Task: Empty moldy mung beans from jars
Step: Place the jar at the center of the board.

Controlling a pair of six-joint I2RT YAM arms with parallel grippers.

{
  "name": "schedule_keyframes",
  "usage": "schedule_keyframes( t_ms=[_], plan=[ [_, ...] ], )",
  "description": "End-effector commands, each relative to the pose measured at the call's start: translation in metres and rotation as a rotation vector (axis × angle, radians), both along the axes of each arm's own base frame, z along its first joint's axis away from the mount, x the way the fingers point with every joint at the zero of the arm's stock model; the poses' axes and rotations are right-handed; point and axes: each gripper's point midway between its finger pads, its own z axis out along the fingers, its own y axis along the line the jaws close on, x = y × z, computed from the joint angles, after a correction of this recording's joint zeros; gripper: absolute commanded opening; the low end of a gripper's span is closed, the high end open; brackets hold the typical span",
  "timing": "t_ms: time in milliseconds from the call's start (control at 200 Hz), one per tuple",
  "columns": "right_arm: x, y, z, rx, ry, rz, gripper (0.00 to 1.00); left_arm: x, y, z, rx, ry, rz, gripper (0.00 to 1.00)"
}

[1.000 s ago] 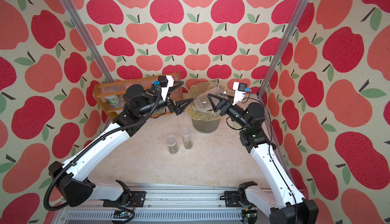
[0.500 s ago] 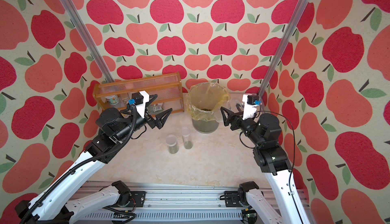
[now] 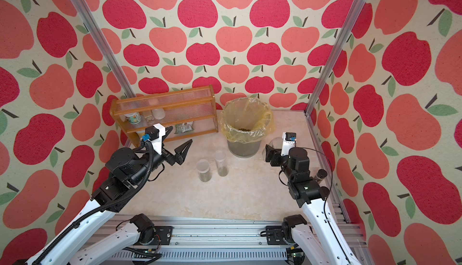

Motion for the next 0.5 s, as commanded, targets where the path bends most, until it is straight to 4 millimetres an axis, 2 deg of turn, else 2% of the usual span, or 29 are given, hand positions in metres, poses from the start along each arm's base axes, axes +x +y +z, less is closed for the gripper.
schedule_keyframes(
  t_ms=[0,190,495],
  plan=[
    [0.018,-0.02,0.034,0.013,-0.207,-0.128,0.6,0.006,0.007,-0.004,-0.021,0.016,0.047,1.0],
    [0.036,-0.047,0.016,0.015,-0.235,-0.269,0.59,0.01,0.007,-0.007,-0.033,0.023,0.054,1.0],
    [0.088,-0.093,-0.009,0.045,-0.195,-0.412,0.59,0.016,0.004,-0.013,-0.042,0.057,0.049,1.0]
  ],
)
